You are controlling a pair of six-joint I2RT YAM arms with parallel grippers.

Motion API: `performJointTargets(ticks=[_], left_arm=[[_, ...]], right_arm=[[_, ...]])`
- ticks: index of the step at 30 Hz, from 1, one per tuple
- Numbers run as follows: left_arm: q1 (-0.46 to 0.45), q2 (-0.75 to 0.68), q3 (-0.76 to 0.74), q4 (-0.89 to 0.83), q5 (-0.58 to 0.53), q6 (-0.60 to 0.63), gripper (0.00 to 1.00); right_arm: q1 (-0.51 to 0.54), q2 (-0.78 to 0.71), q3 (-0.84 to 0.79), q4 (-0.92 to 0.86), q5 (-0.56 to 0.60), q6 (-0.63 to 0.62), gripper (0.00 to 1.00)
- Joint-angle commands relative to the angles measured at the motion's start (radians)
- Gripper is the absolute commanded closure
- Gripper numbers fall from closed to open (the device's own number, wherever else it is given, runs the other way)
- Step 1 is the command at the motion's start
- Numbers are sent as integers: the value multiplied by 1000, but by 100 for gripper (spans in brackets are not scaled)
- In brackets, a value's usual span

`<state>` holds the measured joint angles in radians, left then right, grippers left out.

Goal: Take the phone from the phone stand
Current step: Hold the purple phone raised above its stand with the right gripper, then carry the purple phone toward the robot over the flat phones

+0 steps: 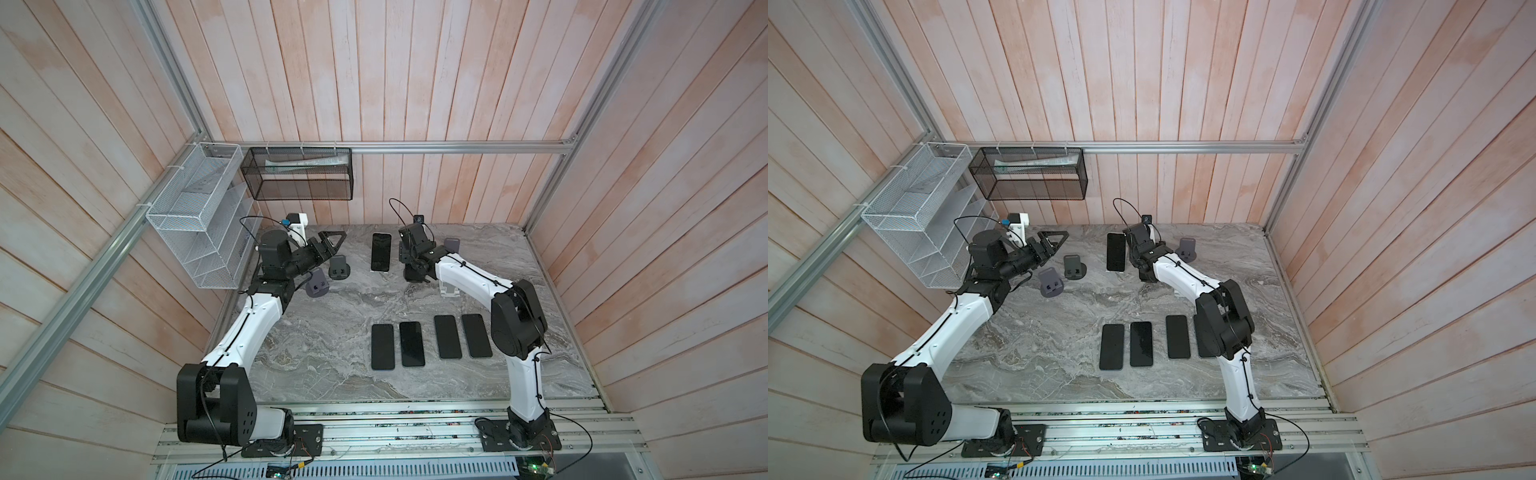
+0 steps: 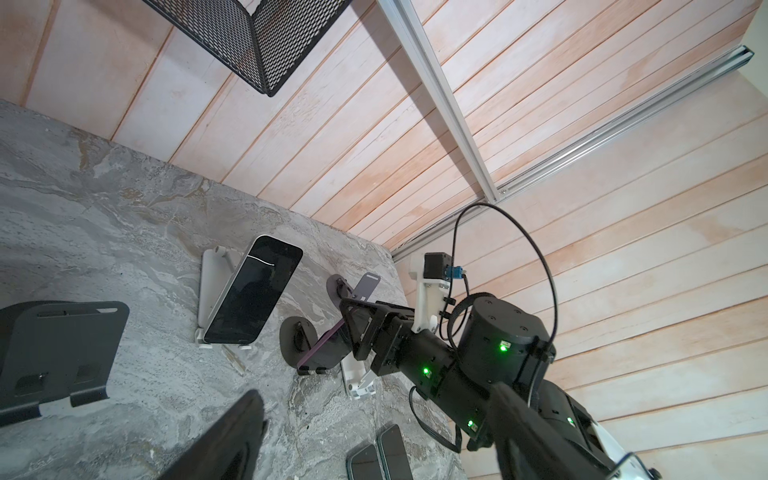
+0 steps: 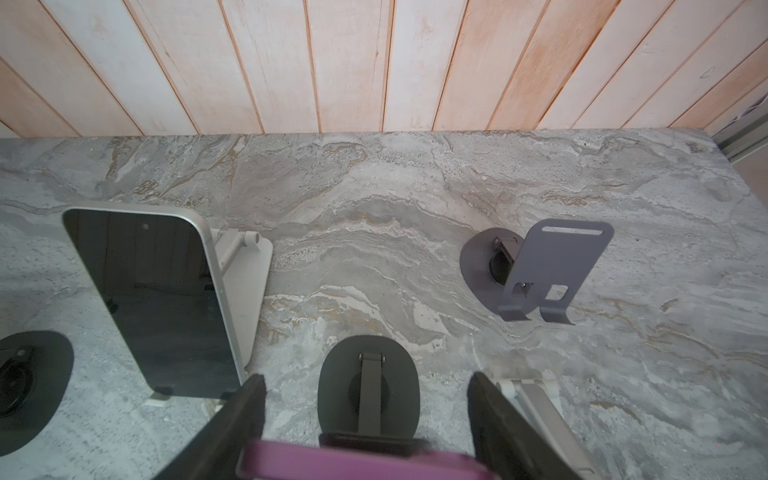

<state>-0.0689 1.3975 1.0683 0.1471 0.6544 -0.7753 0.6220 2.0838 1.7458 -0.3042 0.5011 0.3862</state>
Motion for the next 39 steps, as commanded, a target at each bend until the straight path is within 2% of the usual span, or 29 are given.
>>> performJointTargets(ticks=[1, 4, 8, 18, 30, 34, 39], left_arm=[[17, -25, -2, 11, -7, 10, 13], [38, -36, -6, -10, -49, 15, 10], [68, -57, -11, -32, -107, 37, 0], [113, -41, -16, -24, -99, 28, 0], [149, -32, -18, -43, -146, 66, 0], [163, -49, -17, -58, -188, 90, 0], [178, -57, -21, -42, -163, 70, 1]], right_arm=[[23, -89, 31, -6, 41, -24, 35], [43, -123, 17, -11, 57, -29, 35], [78, -152, 16, -41, 60, -20, 35], [216, -182, 32, -139, 103, -7, 35], [395, -127, 105, -288, 62, 194, 36], [429, -95, 101, -296, 2, 286, 38], [471, -57, 112, -302, -51, 346, 39]])
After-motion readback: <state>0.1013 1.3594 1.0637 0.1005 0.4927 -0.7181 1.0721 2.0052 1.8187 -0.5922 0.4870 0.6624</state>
